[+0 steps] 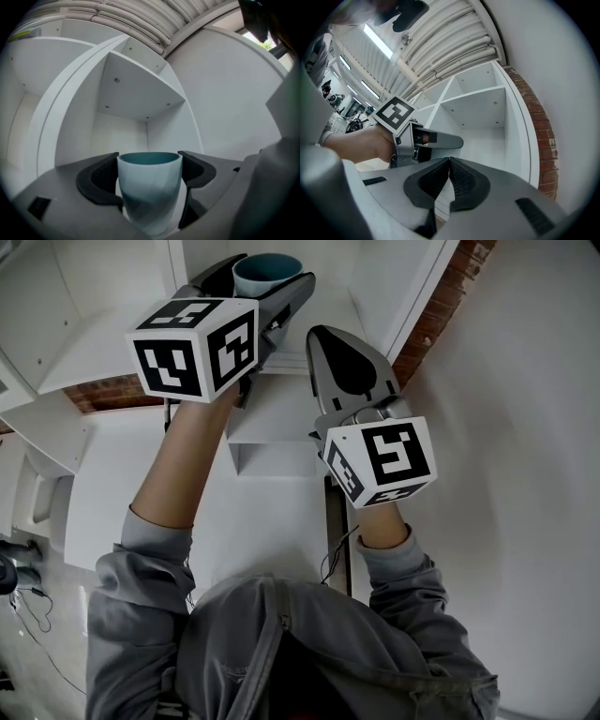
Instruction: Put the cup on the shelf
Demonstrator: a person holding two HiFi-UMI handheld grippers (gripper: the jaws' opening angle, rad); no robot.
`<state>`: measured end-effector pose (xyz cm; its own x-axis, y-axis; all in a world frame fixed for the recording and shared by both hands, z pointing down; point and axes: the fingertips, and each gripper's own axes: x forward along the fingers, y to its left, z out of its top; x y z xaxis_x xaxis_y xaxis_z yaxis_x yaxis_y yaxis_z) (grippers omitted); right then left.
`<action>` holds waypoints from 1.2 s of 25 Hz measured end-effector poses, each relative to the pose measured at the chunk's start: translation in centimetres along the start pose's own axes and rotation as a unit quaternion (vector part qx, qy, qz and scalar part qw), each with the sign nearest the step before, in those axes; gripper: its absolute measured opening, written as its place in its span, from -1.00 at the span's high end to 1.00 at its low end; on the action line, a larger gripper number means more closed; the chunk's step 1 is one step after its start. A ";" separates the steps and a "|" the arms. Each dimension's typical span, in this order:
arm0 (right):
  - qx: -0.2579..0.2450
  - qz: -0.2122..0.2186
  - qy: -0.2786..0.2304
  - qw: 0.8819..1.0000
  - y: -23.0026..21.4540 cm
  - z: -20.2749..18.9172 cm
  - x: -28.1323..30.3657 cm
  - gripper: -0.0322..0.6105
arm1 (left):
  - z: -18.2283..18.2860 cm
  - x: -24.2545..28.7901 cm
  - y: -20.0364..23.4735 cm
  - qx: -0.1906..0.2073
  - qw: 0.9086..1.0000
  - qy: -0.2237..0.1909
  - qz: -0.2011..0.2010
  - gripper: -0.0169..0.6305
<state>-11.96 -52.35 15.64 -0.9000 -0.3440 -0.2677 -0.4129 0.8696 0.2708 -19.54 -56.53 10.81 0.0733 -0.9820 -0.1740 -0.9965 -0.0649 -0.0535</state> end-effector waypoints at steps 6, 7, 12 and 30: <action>0.005 0.003 0.000 1.000 -0.3 -0.6 -0.1 0.81 | -0.8 0.8 0.4 0.003 1.000 0.014 0.019 -0.26; 0.006 0.003 -0.001 1.000 -0.3 -0.6 -0.1 0.81 | -0.7 0.8 0.4 0.004 1.000 0.015 0.020 -0.26; 0.008 0.006 -0.007 1.000 -0.5 -0.6 -0.3 0.81 | -1.0 1.0 0.8 0.002 0.999 0.016 0.036 -0.26; 0.002 0.009 -0.008 1.000 0.9 -0.1 -1.8 0.81 | -0.5 0.1 1.0 0.038 0.995 -0.001 0.096 -0.44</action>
<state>-10.75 -50.96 16.45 -0.9049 -0.3232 -0.2769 -0.3964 0.8769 0.2718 -20.60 -56.73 11.20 -0.1181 -0.9745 -0.1909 -0.9860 0.1378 -0.0937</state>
